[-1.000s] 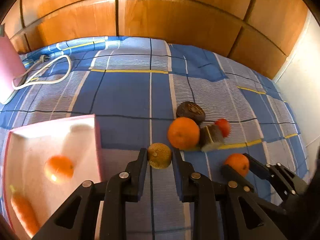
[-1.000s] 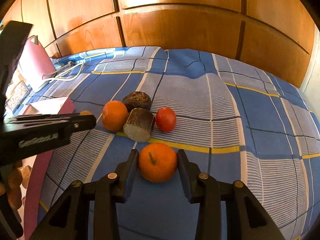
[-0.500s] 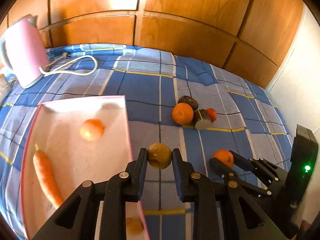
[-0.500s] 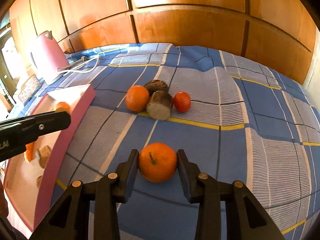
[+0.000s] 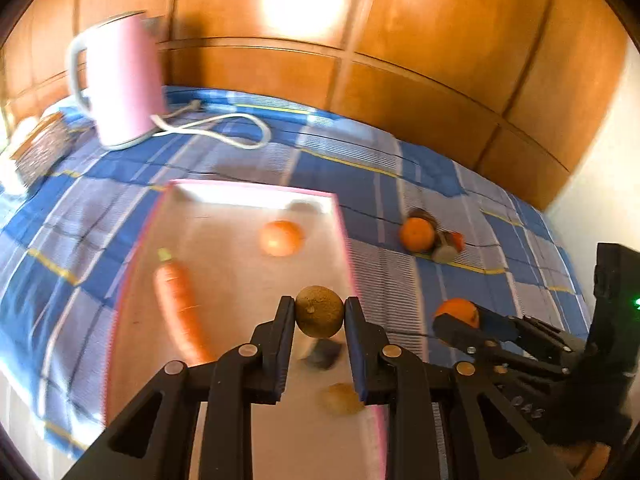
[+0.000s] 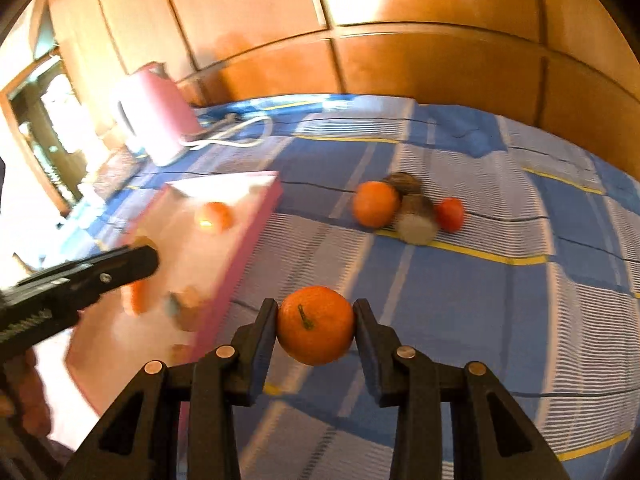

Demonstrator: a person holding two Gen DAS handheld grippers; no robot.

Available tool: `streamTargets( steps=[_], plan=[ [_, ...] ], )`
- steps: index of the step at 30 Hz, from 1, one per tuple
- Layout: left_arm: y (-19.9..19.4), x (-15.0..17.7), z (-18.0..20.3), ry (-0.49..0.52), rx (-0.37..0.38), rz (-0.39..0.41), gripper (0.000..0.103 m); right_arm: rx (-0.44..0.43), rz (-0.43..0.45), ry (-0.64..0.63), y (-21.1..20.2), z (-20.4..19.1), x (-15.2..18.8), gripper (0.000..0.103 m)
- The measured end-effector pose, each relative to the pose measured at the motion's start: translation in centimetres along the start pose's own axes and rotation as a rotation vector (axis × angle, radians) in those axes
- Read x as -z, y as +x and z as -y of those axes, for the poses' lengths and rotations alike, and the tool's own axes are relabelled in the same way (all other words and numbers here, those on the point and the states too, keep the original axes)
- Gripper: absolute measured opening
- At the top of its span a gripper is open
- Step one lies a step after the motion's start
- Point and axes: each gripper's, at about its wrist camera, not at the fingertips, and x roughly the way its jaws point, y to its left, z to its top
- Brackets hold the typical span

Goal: Organize fruits
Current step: 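Drop the kiwi into the tray with the left tool while the right tool drops the tangerine there, then move both tools back toward the orange and red tomato beside the tray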

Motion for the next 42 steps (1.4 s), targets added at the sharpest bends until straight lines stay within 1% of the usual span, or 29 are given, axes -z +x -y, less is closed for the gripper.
streamTargets(
  steps=[4, 7, 13, 15, 16, 17, 19, 24, 26, 27, 31, 42],
  plan=[
    [-1.1, 0.5, -3.2, -0.055, -0.043, 0.01, 0.025, -0.093, -0.022, -0.035, 0.6, -2.7, -0.9, 0.038],
    [-1.6, 1.2, -4.8, -0.068, -0.087, 0.02, 0.025, -0.13, -0.04, -0.083, 1.4, -5.0, -1.4, 0.038],
    [-1.8, 2.5, -6.9, -0.134, -0.109, 0.006, 0.026, -0.18, -0.062, -0.149, 3.1, -8.6, -2.3, 0.039],
    [-2.0, 2.7, -7.2, -0.149, -0.108, 0.013, 0.029, -0.205, -0.088, -0.149, 3.9, -9.4, -2.6, 0.04],
    [-2.1, 2.7, -7.4, -0.156, -0.111, 0.016, 0.036, -0.208, -0.096, -0.143, 4.2, -9.6, -2.6, 0.04],
    [-2.2, 2.8, -7.6, -0.164, -0.115, 0.02, 0.039, -0.209, -0.099, -0.139, 4.3, -9.7, -2.4, 0.04],
    [-2.3, 2.7, -7.7, -0.17, -0.12, 0.026, 0.039, -0.212, -0.1, -0.131, 4.4, -9.7, -2.1, 0.04],
    [-2.2, 2.5, -7.3, -0.166, -0.124, 0.029, 0.04, -0.195, -0.092, -0.134, 3.9, -9.6, -1.5, 0.04],
    [-2.2, 2.5, -7.0, -0.159, -0.128, 0.032, 0.045, -0.182, -0.08, -0.142, 3.6, -9.7, -1.2, 0.04],
    [-2.3, 2.5, -6.8, -0.156, -0.127, 0.036, 0.045, -0.174, -0.075, -0.144, 3.4, -9.6, -1.2, 0.04],
    [-2.6, 2.3, -6.0, -0.124, -0.125, 0.048, 0.045, -0.124, -0.048, -0.148, 2.8, -9.3, -0.8, 0.04],
    [-3.0, 2.4, -4.1, -0.069, -0.124, 0.06, 0.046, -0.043, 0.002, -0.148, 1.4, -8.2, -0.3, 0.04]
  ],
)
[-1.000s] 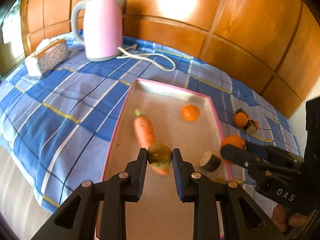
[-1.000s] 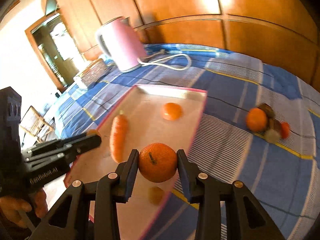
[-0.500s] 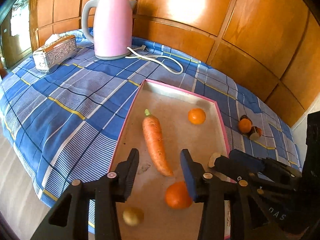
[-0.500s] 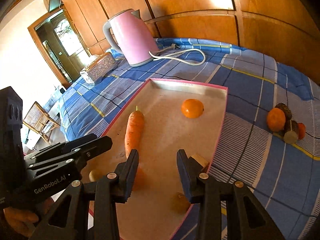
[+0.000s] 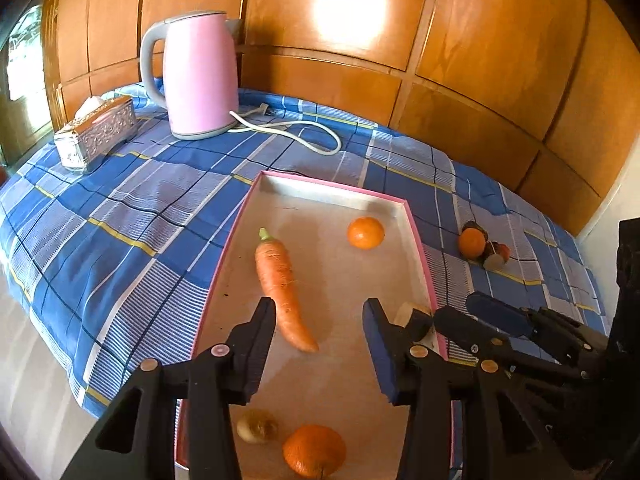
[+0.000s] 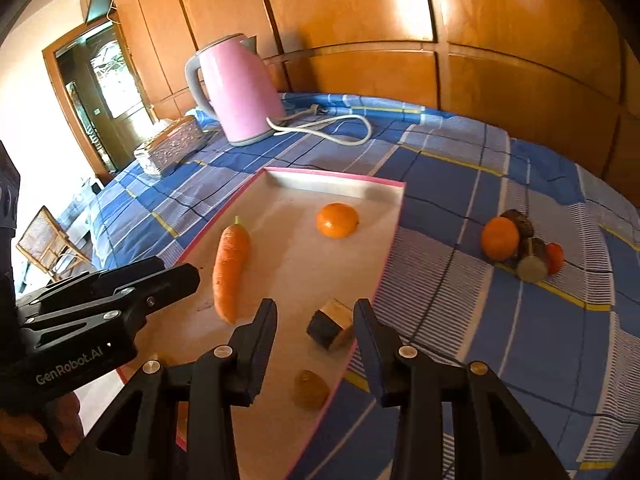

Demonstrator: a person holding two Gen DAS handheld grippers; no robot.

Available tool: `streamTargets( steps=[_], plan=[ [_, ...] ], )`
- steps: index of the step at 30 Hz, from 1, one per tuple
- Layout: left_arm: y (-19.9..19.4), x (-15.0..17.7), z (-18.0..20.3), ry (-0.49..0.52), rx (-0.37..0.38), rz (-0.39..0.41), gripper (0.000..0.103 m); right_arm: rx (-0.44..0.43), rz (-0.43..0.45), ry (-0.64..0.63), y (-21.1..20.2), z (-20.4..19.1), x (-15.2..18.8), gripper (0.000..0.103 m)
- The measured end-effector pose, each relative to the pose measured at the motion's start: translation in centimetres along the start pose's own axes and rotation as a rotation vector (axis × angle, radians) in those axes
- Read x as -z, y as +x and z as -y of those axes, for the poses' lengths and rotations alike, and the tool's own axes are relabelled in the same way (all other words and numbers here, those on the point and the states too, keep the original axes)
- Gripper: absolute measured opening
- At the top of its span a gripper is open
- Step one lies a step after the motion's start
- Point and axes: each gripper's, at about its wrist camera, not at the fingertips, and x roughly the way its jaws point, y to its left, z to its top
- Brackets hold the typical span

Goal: Organize fruits
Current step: 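Move both tools back toward the orange and red tomato beside the tray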

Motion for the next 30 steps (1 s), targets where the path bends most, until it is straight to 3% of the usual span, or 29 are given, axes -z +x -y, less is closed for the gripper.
streamTargets(
  steps=[19, 30],
  plan=[
    [0.6, 0.1, 3.4, 0.101, 0.029, -0.023, 0.047, 0.1, 0.036, 0.077, -1.4, 3.7, 0.8, 0.04],
    [1.8, -0.1, 6.2, 0.163, 0.075, -0.055, 0.047, 0.179, 0.033, 0.173, -1.7, 8.0, 1.6, 0.04]
  ],
)
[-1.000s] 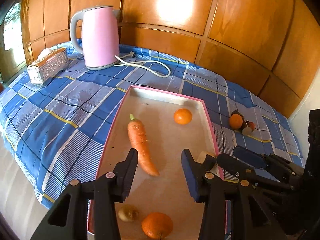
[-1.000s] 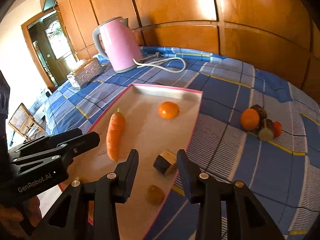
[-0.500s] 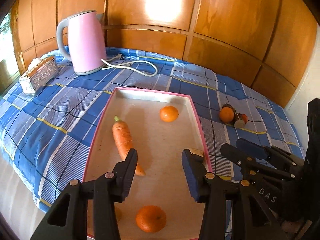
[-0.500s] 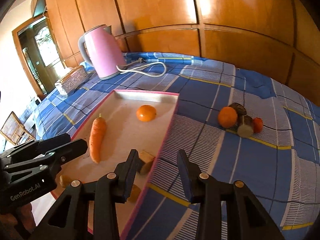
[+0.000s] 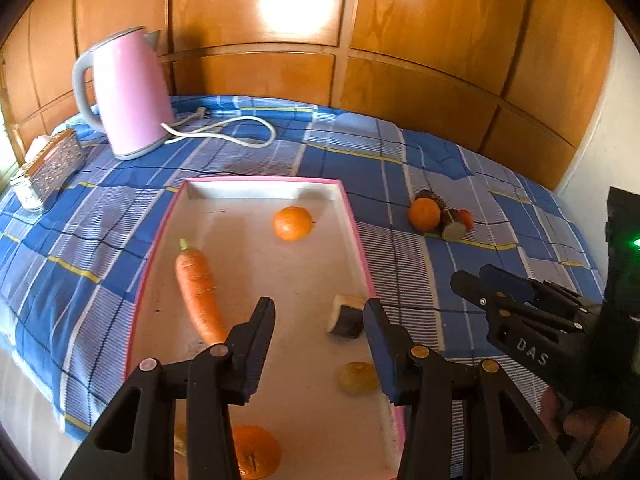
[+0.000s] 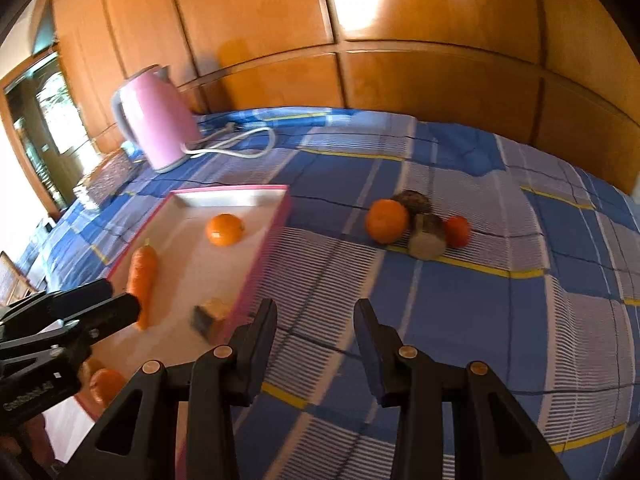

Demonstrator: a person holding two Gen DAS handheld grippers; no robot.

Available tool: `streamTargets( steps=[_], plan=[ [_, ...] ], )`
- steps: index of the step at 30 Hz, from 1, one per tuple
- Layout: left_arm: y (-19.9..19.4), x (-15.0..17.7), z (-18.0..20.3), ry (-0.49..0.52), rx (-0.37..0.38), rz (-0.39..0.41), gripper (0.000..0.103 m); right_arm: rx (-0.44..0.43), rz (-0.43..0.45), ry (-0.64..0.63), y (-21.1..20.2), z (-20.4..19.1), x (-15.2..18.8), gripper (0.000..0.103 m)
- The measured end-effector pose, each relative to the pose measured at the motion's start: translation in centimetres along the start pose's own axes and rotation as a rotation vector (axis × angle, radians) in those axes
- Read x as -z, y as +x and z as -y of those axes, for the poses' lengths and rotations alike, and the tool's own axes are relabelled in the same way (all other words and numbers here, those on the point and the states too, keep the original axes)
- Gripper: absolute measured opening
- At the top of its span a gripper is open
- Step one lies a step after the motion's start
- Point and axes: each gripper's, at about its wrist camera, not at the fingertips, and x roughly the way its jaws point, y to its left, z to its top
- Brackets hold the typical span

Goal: Organize fruits
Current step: 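Move both tools back toward the orange and red tomato beside the tray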

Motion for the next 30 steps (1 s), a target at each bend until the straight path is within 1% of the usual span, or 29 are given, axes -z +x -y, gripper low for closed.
streamTargets(
  steps=[7, 11, 18, 30],
  plan=[
    [1.0, -0.3, 1.9, 0.039, 0.028, -0.019, 0.047, 0.066, -0.008, 0.079, 0.3, 3.9, 0.3, 0.04],
    [1.6, -0.8, 3.0, 0.052, 0.044, -0.027, 0.047, 0.087, -0.013, 0.117, 0.5, 5.7, 0.4, 0.04],
    [2.8, -1.2, 4.5, 0.073, 0.061, -0.051, 0.047, 0.099, -0.019, 0.126, 0.9, 6.6, 0.4, 0.04],
    [4.9, -2.5, 5.3, 0.063, 0.078, -0.082, 0.047, 0.099, -0.015, 0.147, 1.8, 8.0, -0.4, 0.04]
  ],
)
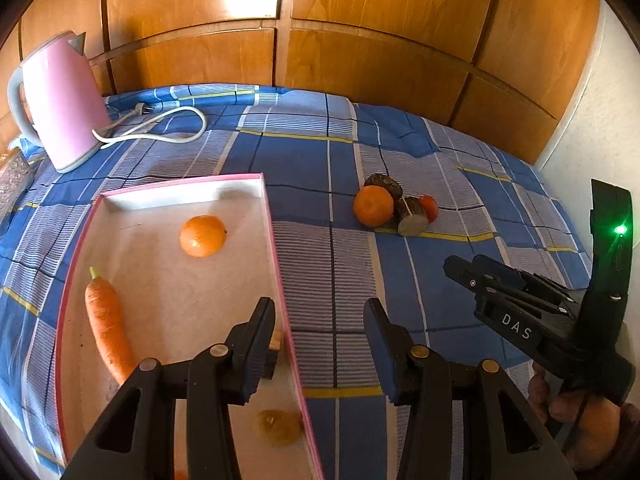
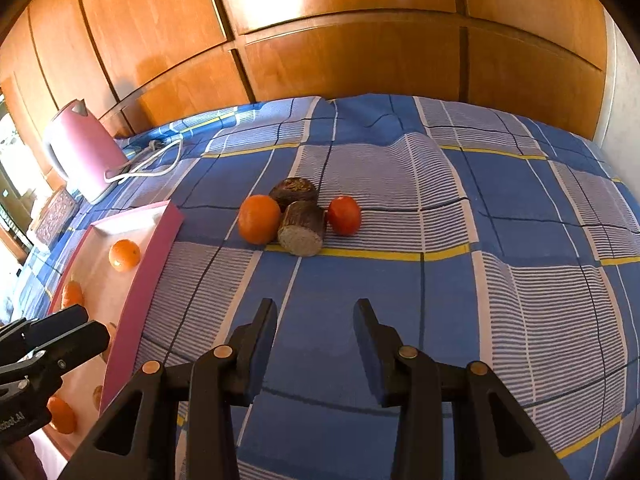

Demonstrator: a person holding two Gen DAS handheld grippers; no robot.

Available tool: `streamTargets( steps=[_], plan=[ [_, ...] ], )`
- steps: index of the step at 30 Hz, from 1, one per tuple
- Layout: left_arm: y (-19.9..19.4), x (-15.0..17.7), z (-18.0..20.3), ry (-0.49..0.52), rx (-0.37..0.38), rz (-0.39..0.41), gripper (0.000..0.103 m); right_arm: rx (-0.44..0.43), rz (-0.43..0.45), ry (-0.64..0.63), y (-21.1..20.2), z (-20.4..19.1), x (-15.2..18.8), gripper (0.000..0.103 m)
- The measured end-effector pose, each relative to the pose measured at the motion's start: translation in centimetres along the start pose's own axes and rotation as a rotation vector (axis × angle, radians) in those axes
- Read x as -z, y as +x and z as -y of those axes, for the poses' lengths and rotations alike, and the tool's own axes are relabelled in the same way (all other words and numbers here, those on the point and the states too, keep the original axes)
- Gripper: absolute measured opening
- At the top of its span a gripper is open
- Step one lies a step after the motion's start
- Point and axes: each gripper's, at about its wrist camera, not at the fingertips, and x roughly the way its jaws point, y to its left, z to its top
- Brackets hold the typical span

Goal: Organize fruits
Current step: 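Move both tools back toward the orange and red tomato beside the tray, then grasp the orange with the left tool while the right tool grasps the red tomato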

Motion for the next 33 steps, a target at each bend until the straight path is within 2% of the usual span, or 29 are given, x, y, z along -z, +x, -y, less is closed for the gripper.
streamTargets(
  steps=[8, 9, 16, 24, 26, 31, 33],
  plan=[
    [1.4, -0.9, 0.7, 0.008, 0.005, -0.015, 0.047, 0.027, 0.034, 0.007, 1.0, 0.9, -2.1, 0.04],
    [1.6, -1.0, 0.8, 0.01, 0.006, -0.019, 0.047, 0.031, 0.036, 0.011, 1.3, 1.1, -2.4, 0.037],
    [3.3, -2.3, 1.3, 0.015, 0.011, -0.031, 0.047, 0.046, 0.02, 0.014, 3.6, 2.2, -4.2, 0.036],
    [5.5, -4.3, 1.6, -0.004, 0.049, -0.047, 0.047, 0.019, 0.01, 0.016, 5.2, 2.6, -5.4, 0.036],
    [6.2, -4.7, 1.7, -0.012, 0.057, -0.052, 0.051, 0.015, 0.005, 0.018, 5.7, 2.7, -5.7, 0.036],
    [7.6, -5.8, 1.7, -0.034, 0.082, -0.057, 0.052, -0.003, -0.011, 0.015, 6.7, 2.8, -6.2, 0.036],
    [8.1, -6.2, 1.6, -0.049, 0.093, -0.061, 0.052, -0.013, -0.029, 0.009, 7.2, 2.8, -6.2, 0.032]
  ],
)
